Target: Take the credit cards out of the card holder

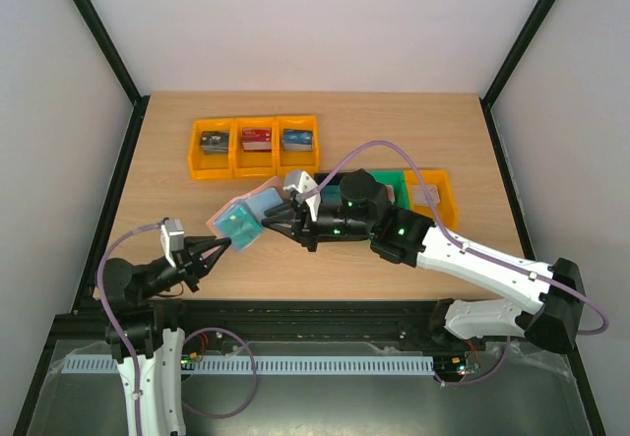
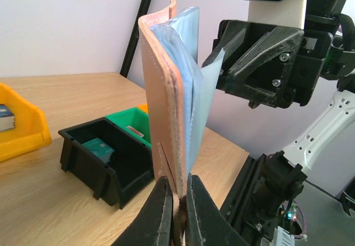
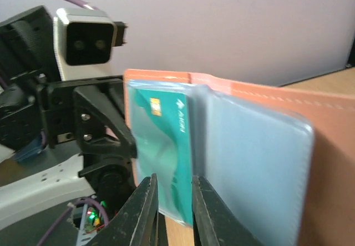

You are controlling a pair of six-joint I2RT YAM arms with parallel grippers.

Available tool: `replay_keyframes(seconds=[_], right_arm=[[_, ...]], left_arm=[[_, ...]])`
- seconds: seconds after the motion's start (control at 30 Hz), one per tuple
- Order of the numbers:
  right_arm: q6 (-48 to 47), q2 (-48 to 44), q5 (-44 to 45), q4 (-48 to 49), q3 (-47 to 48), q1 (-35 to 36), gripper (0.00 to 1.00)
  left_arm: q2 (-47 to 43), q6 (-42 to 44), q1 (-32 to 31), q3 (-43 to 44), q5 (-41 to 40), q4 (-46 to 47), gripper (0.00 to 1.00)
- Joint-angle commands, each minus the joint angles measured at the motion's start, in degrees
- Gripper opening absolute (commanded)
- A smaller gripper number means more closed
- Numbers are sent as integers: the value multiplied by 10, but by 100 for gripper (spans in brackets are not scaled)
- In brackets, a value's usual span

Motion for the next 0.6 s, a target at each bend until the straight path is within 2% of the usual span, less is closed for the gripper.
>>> replay_keyframes(seconds=[0.0,0.2,0.43,0.57], right_arm=[[14,-16,82,-22,5,2,17],[21,-39,104,-40,-3,2,18],[51,-67,82,-33,-22,3,18],[60,-74,68,-12,-30,3,18]], left_arm=[[-10,-24,3,7,-26,27,2],[-11,-54,3,-3,-50,33,2],[-11,-66,3,-14,-43,79,2],[-11,-67,2,-16,-42,70,2]])
